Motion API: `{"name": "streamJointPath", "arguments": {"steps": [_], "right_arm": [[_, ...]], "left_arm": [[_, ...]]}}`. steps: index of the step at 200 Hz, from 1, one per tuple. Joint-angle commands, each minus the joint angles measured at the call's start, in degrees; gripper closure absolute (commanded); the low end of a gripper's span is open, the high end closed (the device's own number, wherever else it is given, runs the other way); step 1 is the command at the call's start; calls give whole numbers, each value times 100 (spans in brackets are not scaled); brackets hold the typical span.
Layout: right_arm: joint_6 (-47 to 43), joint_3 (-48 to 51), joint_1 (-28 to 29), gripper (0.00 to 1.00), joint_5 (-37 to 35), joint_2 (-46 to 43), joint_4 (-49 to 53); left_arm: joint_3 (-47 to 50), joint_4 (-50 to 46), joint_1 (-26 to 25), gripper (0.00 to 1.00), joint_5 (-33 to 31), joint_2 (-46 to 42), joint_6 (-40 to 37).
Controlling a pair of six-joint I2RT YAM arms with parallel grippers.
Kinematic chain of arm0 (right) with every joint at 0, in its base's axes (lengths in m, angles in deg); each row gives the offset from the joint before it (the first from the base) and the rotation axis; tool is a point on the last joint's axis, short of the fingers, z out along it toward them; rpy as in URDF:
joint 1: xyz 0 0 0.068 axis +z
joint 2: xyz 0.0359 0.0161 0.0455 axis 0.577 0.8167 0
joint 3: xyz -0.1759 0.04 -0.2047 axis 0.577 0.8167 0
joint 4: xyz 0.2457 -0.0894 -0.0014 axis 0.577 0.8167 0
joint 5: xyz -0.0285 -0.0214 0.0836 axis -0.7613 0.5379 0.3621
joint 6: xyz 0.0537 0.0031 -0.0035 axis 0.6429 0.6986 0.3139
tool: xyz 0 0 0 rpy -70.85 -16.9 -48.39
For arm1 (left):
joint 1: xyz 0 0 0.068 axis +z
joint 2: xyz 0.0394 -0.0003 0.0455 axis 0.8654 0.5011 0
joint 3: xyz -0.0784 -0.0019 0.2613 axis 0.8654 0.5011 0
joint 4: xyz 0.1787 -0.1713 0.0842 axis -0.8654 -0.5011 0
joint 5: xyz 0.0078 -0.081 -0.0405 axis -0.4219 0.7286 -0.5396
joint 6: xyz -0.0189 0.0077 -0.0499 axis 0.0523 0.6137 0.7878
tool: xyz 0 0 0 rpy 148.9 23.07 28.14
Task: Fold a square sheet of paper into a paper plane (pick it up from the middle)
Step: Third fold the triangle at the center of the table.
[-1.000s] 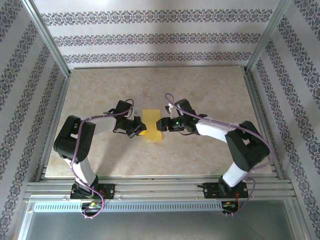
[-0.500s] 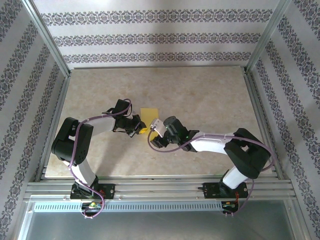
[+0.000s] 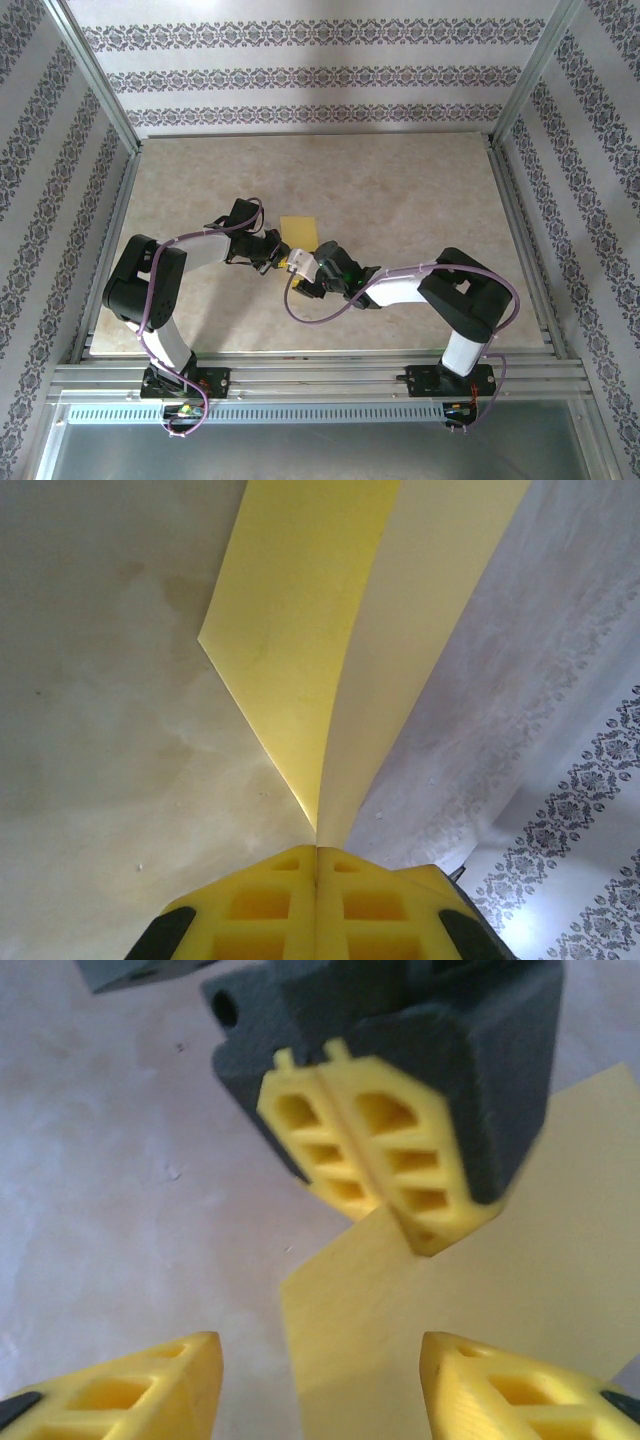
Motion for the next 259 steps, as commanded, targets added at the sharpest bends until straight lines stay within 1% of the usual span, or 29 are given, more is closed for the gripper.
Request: {"name": "streamJointPath", "arguments": {"steps": [1,38,88,104,111,118,132,151,172,186,200,219,241,259], "right_arm": [[-96,-170,37,52,-201,146,-395],[-122,-146,50,69,-140,139,-409],[-70,-83,49,86,45,94,-415],[-44,-84,51,90,68,78,-404],[-28,-83,46,91,98,68,-395],[-4,-70,45,92,131,51,-356],[80,-35,28,93,271,-6,-247],[271,55,-28,93,554,-102,-135],[598,91,-90,93,969,-186,10],[853,84,-128,93,1216,-188,70],[1099,84,-148,93,1372,-162,84],[1374,60,-161,93,1547,-103,84],[1618,-3,-157,93,1664,-22,84],[1744,-47,-148,92,1731,30,67]], "left_arm": [[28,-71,-50,99,-30,-8,97],[36,-54,-51,99,-21,0,90],[44,-62,-50,98,-39,-19,102],[49,-100,-44,94,-61,-40,75],[27,-174,-29,90,-95,-64,29],[-16,-303,3,86,-137,-97,-68],[-115,-680,155,80,-278,-218,-371],[-247,-1315,460,70,-641,-471,-842],[-413,-1796,745,63,-947,-699,-1271],[-468,-1694,767,62,-926,-812,-1367],[-452,-1195,717,62,-651,-830,-1268],[-458,-596,507,62,-355,-640,-1092],[-647,-521,232,67,-267,-202,-1130],[-782,-506,141,71,-291,109,-1216]]}}
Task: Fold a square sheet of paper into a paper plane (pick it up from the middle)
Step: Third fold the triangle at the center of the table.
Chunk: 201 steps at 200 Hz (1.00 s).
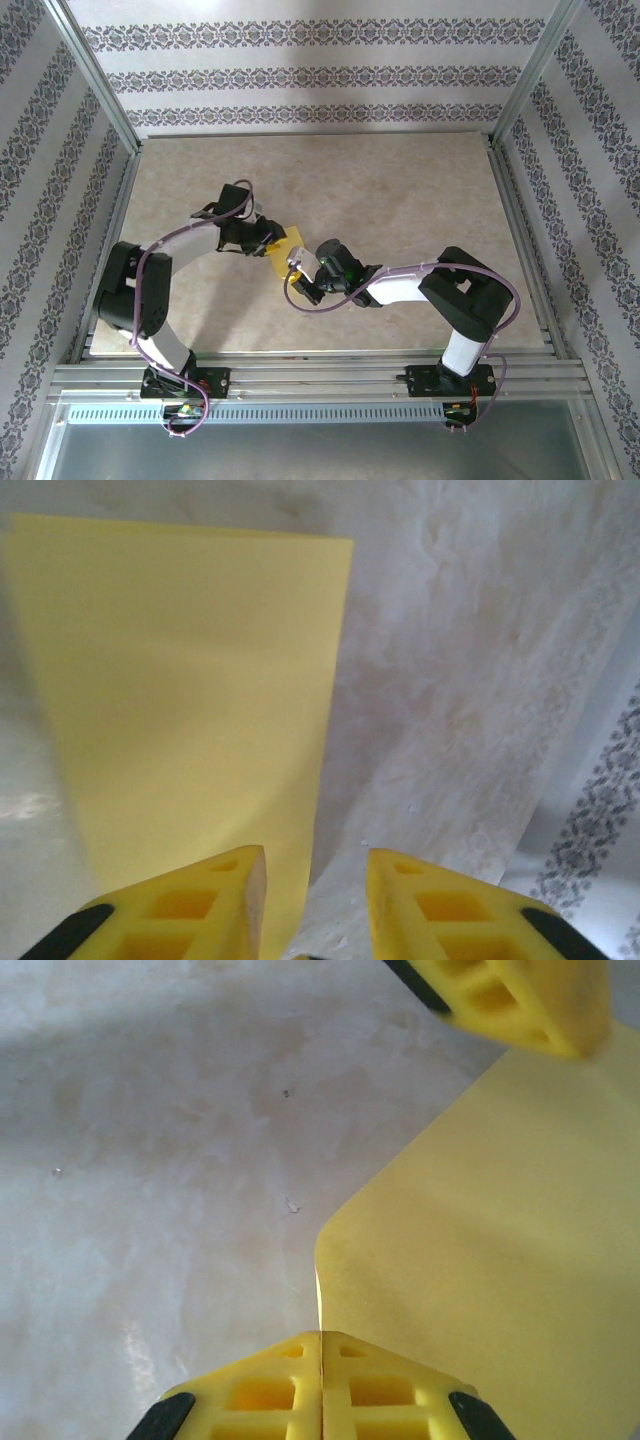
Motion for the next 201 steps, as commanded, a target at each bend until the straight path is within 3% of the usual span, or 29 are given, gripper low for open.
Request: {"name": "streamJointPath", "arguments": {"steps": [1,101,201], "right_arm": [[418,-78,-30,92,345,59,10],[916,-244,-38,92,672,248,83],[1288,-436,-296,93,532,286,262]], "left_arm": [[-211,207,-153,71,127,372,-183],[-767,-594,-175,87,-296,1259,-1051],[-986,-1042,-243,94,-449,1647,-1515]]}}
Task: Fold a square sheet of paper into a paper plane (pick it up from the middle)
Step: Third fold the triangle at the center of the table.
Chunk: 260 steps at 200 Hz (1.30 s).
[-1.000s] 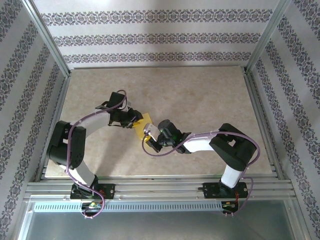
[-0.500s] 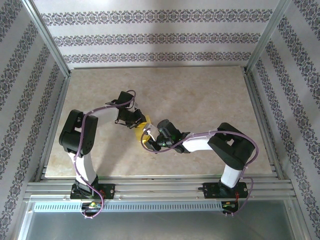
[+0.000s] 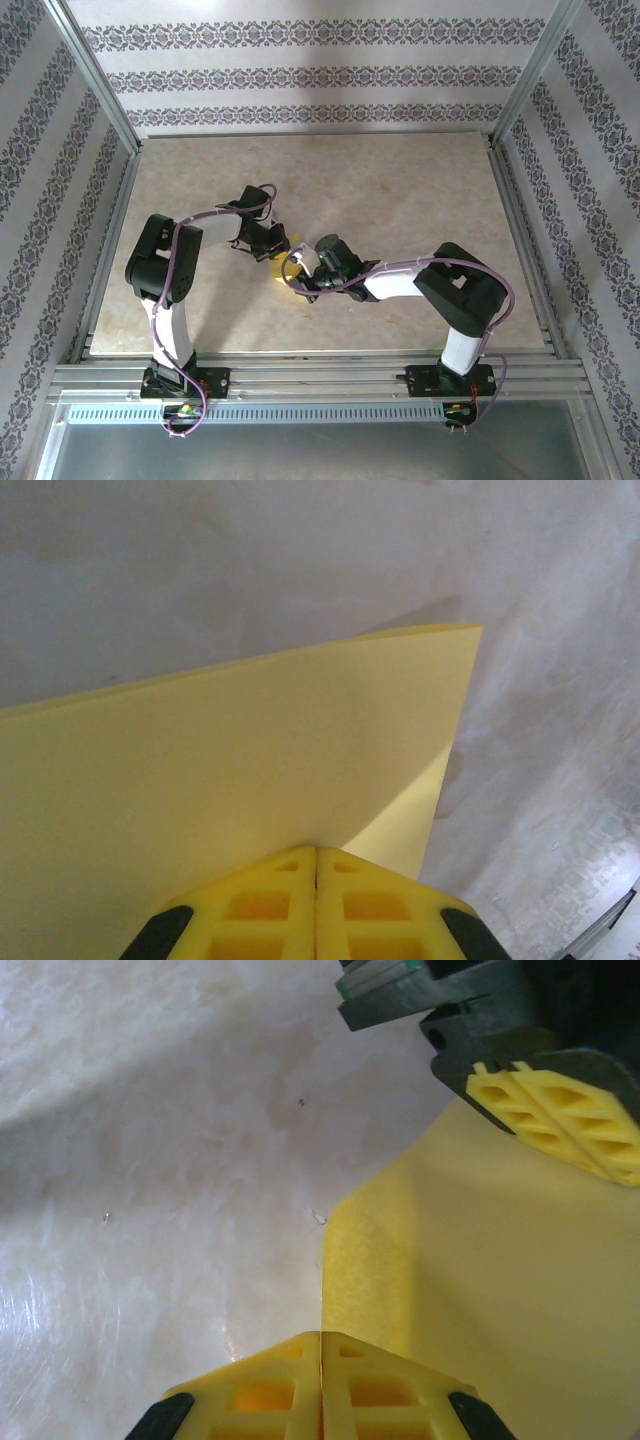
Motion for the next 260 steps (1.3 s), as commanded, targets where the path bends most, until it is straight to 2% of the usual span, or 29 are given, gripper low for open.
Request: {"name": "streamJointPath", "arguments": {"steps": [1,63,260], "right_arm": [[205,-190,-109,93,-54,73,119],[328,-581,-289,93,-232,342,559],[421,-750,-364,90,-409,580,881]], "left_arm": [[-137,-426,-64,94,-165,230,-302],[-237,-640,-83,97,-216,409,-568],[-132,-491,-91,98,-63,394,-508]]}}
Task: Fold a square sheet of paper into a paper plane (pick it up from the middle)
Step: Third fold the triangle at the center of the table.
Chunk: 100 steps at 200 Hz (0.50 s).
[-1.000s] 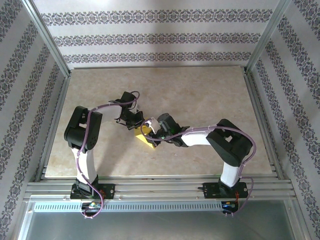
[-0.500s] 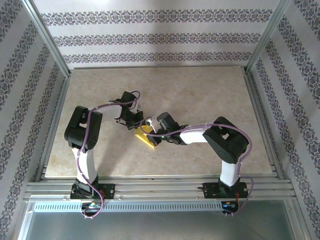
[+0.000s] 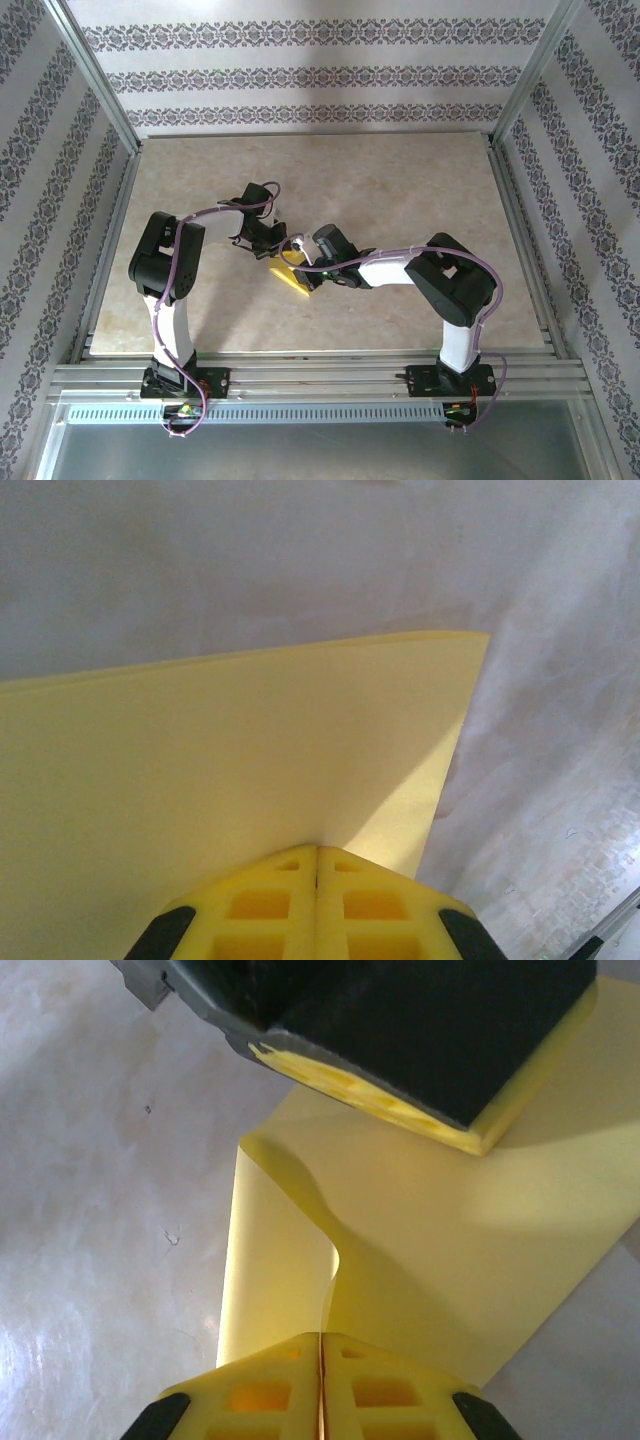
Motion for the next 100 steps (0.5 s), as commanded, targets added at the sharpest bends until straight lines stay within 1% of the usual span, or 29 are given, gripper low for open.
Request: {"name": "streamJointPath", "arguments": {"steps": [1,100], "right_arm": [[46,-114,-66,90,-60,87,93],[37,-199,-96,90,3,205,216]], "left_arm": [[128,-218,-87,98,-104,230,-66],[85,-174,-79,98,34,83,4]]}}
